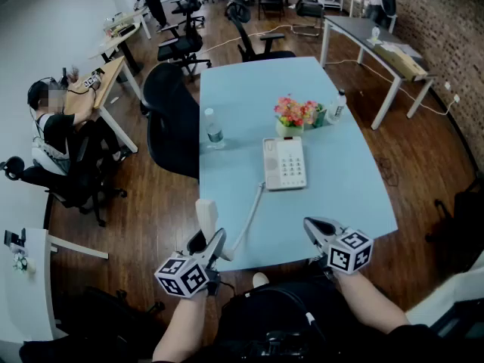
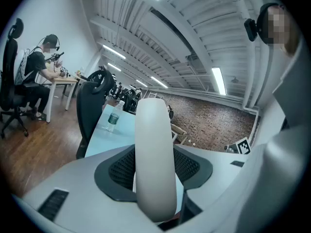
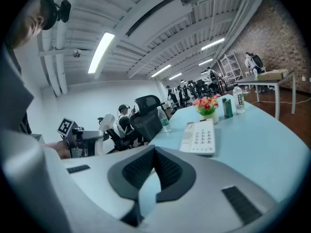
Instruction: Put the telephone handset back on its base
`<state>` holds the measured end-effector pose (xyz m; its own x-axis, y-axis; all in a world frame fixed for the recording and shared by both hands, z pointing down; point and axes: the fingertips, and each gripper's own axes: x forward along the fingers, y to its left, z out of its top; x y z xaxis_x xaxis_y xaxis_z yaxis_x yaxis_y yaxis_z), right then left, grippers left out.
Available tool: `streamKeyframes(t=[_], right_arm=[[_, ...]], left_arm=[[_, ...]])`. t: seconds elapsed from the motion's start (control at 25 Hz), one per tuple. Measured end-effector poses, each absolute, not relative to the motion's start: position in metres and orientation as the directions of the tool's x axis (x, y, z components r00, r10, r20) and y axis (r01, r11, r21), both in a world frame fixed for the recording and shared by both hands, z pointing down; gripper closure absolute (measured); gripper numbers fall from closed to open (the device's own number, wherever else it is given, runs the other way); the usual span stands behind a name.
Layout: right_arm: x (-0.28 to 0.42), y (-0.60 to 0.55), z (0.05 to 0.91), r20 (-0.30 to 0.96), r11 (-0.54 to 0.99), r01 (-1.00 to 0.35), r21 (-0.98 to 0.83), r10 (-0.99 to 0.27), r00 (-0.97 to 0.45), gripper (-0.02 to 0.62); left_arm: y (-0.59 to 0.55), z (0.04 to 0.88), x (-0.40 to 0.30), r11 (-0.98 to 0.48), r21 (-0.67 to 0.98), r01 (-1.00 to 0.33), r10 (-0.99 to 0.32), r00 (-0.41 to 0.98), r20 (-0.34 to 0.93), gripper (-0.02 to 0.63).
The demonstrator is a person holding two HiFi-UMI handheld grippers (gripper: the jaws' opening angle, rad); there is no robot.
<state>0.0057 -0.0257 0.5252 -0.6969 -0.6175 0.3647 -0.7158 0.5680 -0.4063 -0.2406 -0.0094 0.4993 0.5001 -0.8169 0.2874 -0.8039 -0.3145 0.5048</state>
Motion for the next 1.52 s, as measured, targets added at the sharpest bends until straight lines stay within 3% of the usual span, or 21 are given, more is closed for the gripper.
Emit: streamKeyframes(t=[1.52], right_arm=[[-0.007, -0.024, 0.533, 0.376, 0.595, -0.689, -0.414, -0.578, -0.725, 0.577]], left_arm=[[0.004, 0.507, -0.25, -0.273, 0.515, -0.813, -0.83, 0.469, 0.301, 0.391]])
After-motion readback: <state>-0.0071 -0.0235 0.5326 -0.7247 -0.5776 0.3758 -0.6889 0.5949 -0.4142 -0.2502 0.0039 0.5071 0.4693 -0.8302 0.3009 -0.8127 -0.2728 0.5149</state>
